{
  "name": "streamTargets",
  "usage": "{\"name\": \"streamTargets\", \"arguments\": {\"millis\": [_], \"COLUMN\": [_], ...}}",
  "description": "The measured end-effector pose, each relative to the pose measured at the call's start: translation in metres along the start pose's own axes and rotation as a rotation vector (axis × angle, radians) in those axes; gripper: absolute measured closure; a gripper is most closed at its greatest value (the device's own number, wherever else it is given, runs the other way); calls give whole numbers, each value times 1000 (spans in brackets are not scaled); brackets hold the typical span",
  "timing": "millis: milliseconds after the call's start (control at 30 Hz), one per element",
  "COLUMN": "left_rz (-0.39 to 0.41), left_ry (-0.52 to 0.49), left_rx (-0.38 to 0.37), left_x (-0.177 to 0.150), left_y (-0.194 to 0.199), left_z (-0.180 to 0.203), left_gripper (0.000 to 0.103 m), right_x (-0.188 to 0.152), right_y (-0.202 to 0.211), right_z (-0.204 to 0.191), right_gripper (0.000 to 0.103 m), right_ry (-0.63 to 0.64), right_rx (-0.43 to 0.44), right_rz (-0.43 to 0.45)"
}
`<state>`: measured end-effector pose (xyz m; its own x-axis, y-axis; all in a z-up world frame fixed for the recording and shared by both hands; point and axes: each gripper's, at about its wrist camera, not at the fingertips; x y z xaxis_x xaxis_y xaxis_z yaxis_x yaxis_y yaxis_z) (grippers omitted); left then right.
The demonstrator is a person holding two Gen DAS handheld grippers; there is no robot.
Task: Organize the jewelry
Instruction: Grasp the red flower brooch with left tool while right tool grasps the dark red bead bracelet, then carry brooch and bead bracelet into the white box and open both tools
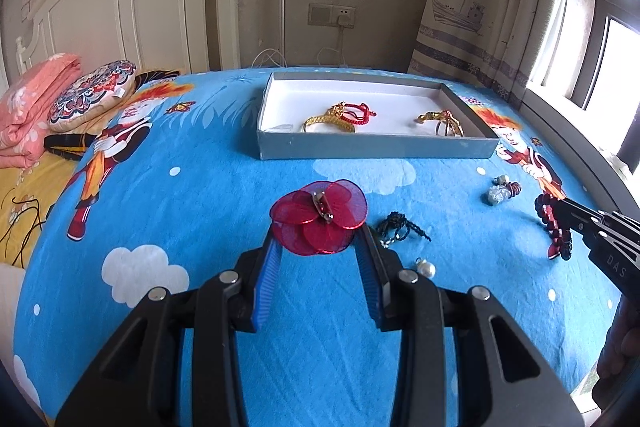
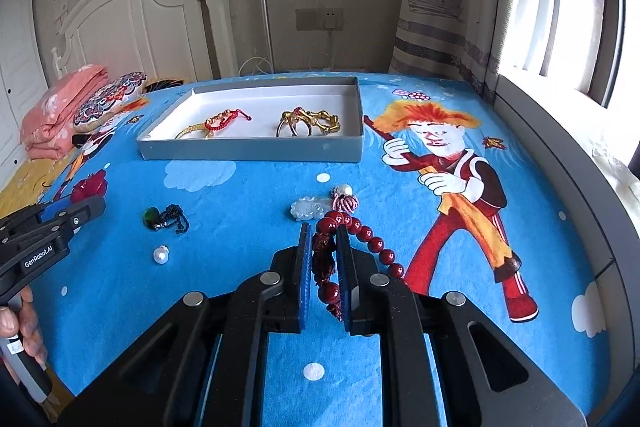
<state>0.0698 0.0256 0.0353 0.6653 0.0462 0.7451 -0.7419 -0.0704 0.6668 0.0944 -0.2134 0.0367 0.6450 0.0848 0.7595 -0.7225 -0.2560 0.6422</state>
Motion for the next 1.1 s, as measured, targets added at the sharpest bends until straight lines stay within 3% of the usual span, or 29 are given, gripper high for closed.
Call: {"name": "streamTargets", "arguments": {"millis": [533,1100], "left_rz": [37,75], "left_ry": [-19,-36], "left_rx": [-31,-53], "left_x": [30,93], "left_y": [-10,-42], "left_z": [11,18], "left_gripper": [67,67], "right_x": [40,121], "right_y": [4,-31], "right_z": [-6,-23], "right_gripper": [90,90], "right_ry": [-15,-15], "right_rx": [-5,13], "right_rz": [69,133]}}
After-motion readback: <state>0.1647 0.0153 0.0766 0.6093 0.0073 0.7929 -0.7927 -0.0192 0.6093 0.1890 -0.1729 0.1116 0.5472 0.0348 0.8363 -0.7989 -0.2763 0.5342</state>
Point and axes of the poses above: each gripper's, at about its wrist camera, not at the fingertips, and y roughly against the way its jaws point, z to its right, x to its top, and after that the axes turned 5 degrees about x, right-handed
